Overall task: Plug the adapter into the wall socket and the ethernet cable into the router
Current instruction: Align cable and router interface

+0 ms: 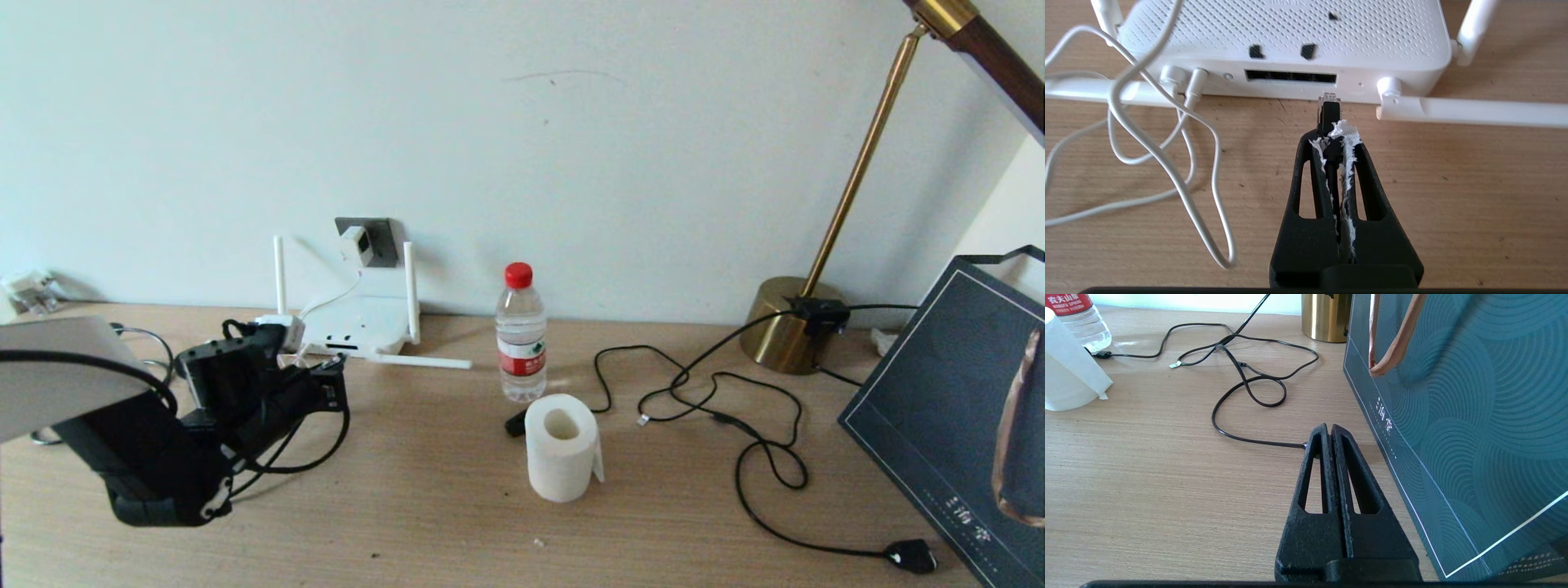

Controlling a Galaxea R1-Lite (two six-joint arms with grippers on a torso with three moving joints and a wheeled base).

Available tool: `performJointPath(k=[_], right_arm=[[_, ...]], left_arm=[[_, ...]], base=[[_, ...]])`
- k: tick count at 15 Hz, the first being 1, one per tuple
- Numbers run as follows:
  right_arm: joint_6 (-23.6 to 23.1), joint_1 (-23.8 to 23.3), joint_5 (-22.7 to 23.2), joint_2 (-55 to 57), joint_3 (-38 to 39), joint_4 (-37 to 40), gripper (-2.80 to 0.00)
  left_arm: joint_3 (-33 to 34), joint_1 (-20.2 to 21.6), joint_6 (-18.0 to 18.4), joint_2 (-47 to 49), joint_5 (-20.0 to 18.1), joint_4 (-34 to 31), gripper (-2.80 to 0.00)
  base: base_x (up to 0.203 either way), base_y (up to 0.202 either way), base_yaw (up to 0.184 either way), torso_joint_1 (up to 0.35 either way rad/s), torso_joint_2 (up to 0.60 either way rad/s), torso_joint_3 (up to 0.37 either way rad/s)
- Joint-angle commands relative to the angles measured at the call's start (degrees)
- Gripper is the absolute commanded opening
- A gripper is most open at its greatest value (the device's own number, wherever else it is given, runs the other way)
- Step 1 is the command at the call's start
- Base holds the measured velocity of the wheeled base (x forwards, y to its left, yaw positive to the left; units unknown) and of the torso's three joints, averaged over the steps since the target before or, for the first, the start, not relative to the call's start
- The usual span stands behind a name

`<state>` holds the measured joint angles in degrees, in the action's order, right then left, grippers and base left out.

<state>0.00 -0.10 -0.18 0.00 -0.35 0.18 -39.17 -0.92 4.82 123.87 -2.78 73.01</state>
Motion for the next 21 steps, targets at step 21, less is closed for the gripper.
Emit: performJointPath(k=[21], right_arm=[[0.00, 0.01, 0.01, 0.08, 0.00, -0.01, -2.80]], left_arm=[[-4.16, 1.01, 0.11, 2.78, -0.74, 0.29, -2.80]], base=[[0.000, 0.000, 0.000, 0.000, 0.00, 0.000]])
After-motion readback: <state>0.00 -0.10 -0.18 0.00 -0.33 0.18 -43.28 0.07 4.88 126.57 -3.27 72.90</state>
